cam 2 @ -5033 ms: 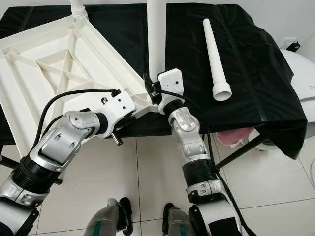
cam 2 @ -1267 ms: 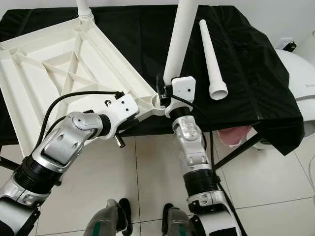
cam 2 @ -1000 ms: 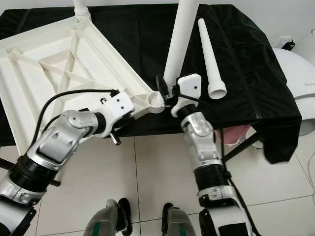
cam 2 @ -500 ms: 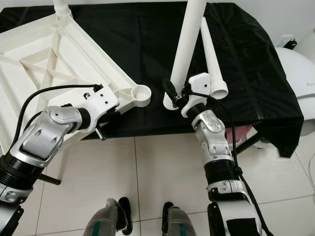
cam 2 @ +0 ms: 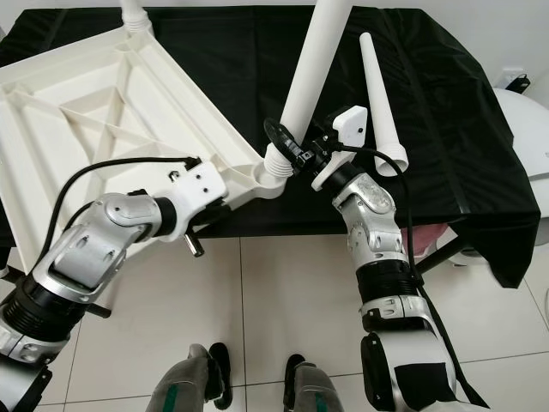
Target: Building children table
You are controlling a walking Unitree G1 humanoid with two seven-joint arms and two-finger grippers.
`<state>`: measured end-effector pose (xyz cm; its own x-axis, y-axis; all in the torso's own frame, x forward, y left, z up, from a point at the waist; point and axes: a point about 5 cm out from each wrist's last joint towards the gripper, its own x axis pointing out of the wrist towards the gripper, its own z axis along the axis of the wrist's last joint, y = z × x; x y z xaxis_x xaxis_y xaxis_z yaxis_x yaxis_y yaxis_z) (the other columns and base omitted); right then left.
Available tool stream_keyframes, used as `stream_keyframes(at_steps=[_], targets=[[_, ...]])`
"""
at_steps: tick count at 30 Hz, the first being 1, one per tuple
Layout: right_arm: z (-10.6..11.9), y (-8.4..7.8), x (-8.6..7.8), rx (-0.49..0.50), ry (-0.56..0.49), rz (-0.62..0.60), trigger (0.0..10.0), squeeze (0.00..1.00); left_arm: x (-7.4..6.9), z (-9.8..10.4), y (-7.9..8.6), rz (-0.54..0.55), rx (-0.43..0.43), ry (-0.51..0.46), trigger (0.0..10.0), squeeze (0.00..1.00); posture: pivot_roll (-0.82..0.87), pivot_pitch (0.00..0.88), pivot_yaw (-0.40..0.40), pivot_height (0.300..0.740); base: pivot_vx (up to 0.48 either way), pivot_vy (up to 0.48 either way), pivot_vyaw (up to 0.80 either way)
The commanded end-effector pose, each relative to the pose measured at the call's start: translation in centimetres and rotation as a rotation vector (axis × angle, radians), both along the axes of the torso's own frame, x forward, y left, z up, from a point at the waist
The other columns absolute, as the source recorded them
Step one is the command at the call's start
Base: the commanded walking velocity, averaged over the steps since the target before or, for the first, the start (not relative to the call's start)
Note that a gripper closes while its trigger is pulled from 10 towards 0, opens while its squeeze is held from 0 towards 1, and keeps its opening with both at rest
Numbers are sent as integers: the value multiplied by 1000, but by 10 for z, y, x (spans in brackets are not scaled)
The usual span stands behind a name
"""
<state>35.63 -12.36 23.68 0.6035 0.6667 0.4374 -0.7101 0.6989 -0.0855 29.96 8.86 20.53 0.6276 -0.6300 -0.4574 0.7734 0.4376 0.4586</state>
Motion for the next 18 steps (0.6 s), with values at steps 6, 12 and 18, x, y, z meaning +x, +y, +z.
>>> stream_keyframes(at_steps=[6, 12, 18], targets=[[-5, 3, 1, -44, 27, 110, 10000, 0, -11, 12, -15, -96, -3, -72, 10000, 0, -26, 189, -11, 740, 0, 0, 0], [-9, 0, 1, -69, 34, 126, 10000, 0, -8, 9, -12, -68, 20, -80, 10000, 0, -26, 190, -12, 740, 0, 0, 0], [-10, -6, 0, -88, 33, 142, 10000, 0, -2, 3, -2, -25, 67, -89, 10000, 0, -26, 190, -12, 740, 0, 0, 0]])
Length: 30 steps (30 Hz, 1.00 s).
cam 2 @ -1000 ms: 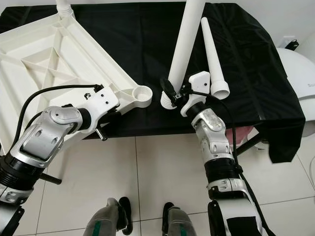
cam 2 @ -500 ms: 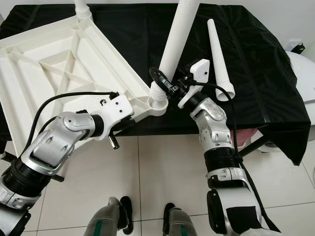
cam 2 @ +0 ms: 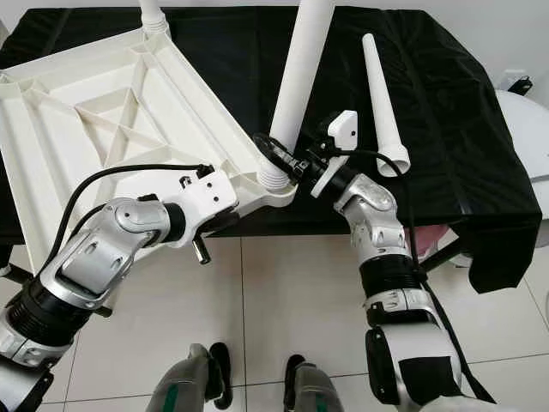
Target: Building children table
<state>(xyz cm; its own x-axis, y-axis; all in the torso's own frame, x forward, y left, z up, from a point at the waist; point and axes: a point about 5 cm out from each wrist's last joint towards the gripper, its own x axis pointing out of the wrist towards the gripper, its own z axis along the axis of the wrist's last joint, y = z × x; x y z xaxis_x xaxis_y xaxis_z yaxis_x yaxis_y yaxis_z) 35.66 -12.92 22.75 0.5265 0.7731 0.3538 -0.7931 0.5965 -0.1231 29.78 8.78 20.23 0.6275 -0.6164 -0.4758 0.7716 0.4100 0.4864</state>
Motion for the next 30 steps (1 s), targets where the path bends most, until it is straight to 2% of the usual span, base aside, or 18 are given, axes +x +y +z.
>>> stream_keyframes(at_steps=[1, 3, 10, 30], targets=[[-1, 0, 0, 5, 4, 18, 10000, 0, -1, 7, -1, -16, 24, -76, 10000, 0, -26, 190, -12, 740, 0, 0, 0], [-3, -6, 0, -18, 8, 18, 10000, 0, 1, 7, 5, -4, 30, -76, 10000, 0, -32, 194, -11, 740, 0, 0, 0], [-9, -9, 0, -32, 17, 25, 10000, 0, 3, 9, 6, 1, 31, -82, 10000, 0, -32, 194, -12, 740, 0, 0, 0], [-21, 4, 5, -28, 23, 21, 10000, 0, 1, 14, 3, -14, 21, -96, 10000, 0, -21, 197, -9, 740, 0, 0, 0]])
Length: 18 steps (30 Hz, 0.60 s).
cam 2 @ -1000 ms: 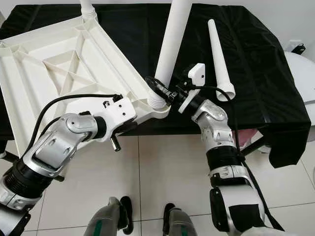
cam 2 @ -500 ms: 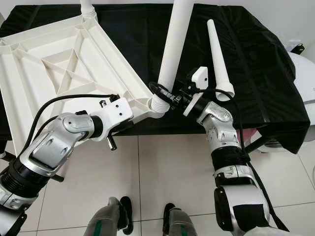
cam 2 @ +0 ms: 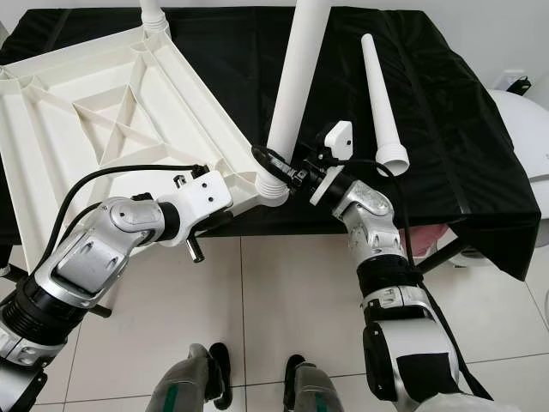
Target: Building children table
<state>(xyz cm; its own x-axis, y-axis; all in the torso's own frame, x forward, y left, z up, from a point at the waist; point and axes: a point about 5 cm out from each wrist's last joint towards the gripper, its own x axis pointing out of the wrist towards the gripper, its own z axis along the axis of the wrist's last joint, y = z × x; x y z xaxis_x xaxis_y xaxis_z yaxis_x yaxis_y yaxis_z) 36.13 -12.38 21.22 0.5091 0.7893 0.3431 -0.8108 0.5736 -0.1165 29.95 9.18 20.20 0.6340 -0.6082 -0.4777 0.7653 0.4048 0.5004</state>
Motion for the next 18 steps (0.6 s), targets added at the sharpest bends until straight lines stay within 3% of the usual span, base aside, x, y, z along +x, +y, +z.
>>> stream_keyframes(at_steps=[1, 18], targets=[[-6, -1, 0, -31, 9, -6, 10000, 0, -1, 15, -2, -19, 6, -85, 10000, 0, -21, 197, -9, 740, 0, 0, 0], [-13, -8, 5, -118, -16, -34, 10000, 0, -2, 16, -1, -20, 6, -88, 10000, 0, -17, 186, -10, 740, 0, 0, 0]])
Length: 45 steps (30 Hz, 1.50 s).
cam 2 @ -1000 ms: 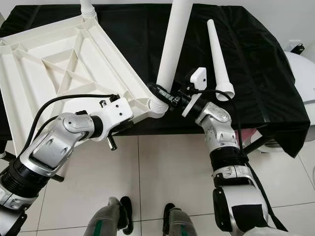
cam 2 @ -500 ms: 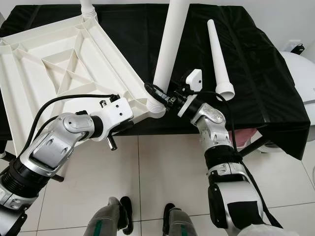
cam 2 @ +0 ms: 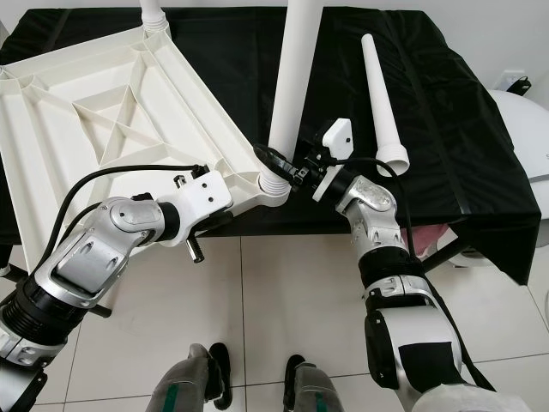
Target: Building children table
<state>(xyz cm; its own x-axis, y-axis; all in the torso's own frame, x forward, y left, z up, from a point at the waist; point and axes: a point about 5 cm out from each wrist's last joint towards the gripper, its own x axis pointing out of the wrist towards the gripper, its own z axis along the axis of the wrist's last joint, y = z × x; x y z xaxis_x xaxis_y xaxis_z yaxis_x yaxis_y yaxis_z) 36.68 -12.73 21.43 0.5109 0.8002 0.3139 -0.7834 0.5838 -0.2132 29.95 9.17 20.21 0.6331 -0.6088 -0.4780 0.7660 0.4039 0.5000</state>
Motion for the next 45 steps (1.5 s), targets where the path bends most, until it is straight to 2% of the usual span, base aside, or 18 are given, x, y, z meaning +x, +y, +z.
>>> stream_keyframes(at_steps=[1, 21, 34, 45], targets=[[-16, -5, -1, -43, 51, -8, 10000, 0, -2, 16, -1, -19, 6, -89, 10000, 0, -17, 186, -10, 740, 0, 0, 0], [-35, 4, -8, -74, 72, 43, 10000, 0, -3, 16, -1, -20, 4, -88, 10000, 0, -16, 196, -6, 740, 0, 0, 0], [-38, 3, -5, -114, 97, 48, 10000, 0, -3, 18, -2, -16, -2, -88, 10000, 0, -12, 202, -8, 740, 0, 0, 0], [-35, 5, -2, -88, 102, 35, 10000, 0, -5, 19, -2, -17, -5, -90, 10000, 0, -8, 208, -9, 740, 0, 0, 0]])
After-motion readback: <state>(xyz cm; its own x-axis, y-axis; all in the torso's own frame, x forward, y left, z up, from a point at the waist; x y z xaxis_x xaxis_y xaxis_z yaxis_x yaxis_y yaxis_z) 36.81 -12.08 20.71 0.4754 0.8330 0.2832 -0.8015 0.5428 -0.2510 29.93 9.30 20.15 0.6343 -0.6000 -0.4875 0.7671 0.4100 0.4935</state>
